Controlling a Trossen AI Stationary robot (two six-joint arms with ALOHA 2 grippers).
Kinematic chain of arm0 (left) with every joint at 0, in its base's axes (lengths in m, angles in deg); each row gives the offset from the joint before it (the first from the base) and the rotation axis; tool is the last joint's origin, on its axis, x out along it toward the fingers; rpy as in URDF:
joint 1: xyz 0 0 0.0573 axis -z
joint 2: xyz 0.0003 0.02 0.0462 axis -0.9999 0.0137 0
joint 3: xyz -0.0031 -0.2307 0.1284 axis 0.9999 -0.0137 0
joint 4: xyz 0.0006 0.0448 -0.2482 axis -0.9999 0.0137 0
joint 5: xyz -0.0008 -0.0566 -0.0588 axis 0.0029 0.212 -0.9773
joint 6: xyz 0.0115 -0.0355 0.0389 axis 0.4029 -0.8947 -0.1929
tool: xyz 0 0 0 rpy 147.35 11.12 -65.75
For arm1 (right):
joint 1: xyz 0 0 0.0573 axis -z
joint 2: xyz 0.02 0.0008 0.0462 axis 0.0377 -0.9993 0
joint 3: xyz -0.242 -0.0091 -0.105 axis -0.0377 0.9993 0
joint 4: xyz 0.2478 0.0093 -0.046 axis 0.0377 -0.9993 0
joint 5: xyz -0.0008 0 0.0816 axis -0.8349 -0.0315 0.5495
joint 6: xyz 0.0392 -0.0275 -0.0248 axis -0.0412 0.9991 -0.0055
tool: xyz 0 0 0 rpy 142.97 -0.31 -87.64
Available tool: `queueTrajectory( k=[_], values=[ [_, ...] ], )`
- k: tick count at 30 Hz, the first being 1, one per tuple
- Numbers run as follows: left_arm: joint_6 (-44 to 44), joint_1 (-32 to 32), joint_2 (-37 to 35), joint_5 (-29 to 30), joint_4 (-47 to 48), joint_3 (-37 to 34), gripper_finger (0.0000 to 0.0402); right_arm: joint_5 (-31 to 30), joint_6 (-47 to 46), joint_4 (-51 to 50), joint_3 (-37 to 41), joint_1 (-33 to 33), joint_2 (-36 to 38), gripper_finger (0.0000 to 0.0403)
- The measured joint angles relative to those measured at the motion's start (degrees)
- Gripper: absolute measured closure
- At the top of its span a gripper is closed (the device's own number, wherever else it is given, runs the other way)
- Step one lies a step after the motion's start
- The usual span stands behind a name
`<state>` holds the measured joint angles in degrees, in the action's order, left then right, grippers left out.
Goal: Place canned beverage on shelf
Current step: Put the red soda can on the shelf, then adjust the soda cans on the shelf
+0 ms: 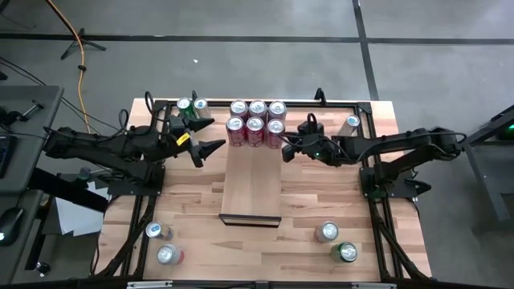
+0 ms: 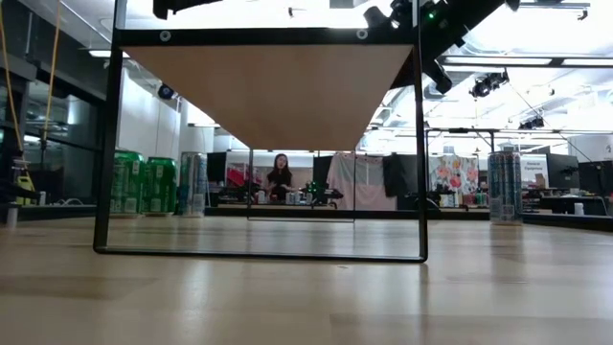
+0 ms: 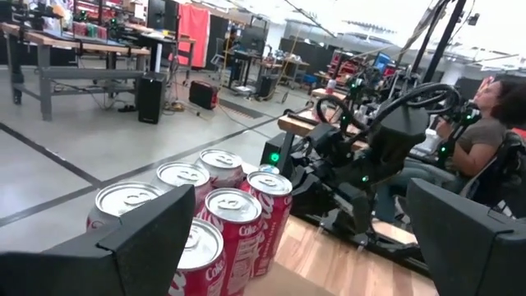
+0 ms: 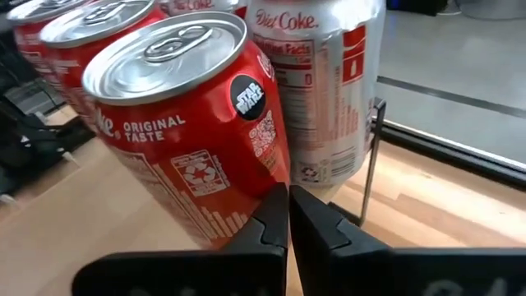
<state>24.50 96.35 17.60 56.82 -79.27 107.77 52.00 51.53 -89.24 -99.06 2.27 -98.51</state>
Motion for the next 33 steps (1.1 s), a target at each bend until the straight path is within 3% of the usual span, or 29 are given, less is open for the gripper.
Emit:
queueTrajectory(
  k=[8, 14, 18, 24, 29, 33],
  values=[
    [-0.04, 0.00, 0.00, 0.01, 2.28, 0.00, 0.0030, -0.85, -1.29, 0.02, 0.00, -1.69, 0.00, 0.0403],
    [-3.82, 0.02, -1.03, -1.77, 13.39, 0.00, 0.0030, -0.62, -1.29, -0.83, 0.00, -5.79, 1.31, 0.0403],
    [-6.84, 0.06, -1.37, -4.99, 19.58, -0.80, 0.0030, 2.78, -3.60, -1.49, 0.00, -8.85, 1.16, 0.0403],
    [-7.13, 0.02, -1.57, -7.23, 9.42, -9.21, 0.0038, 4.90, -3.83, 0.44, 0.00, -10.11, 0.02, 0.0403],
    [-6.59, -1.33, -1.61, -7.38, -1.05, -16.15, 0.0098, 4.88, -3.10, 3.81, 0.00, -9.71, 0.02, 0.0403],
    [-6.60, -3.74, -1.62, -8.55, -3.34, -18.65, 0.0213, 6.73, -1.32, 6.47, 0.00, -9.51, 0.02, 0.0403]
  ],
)
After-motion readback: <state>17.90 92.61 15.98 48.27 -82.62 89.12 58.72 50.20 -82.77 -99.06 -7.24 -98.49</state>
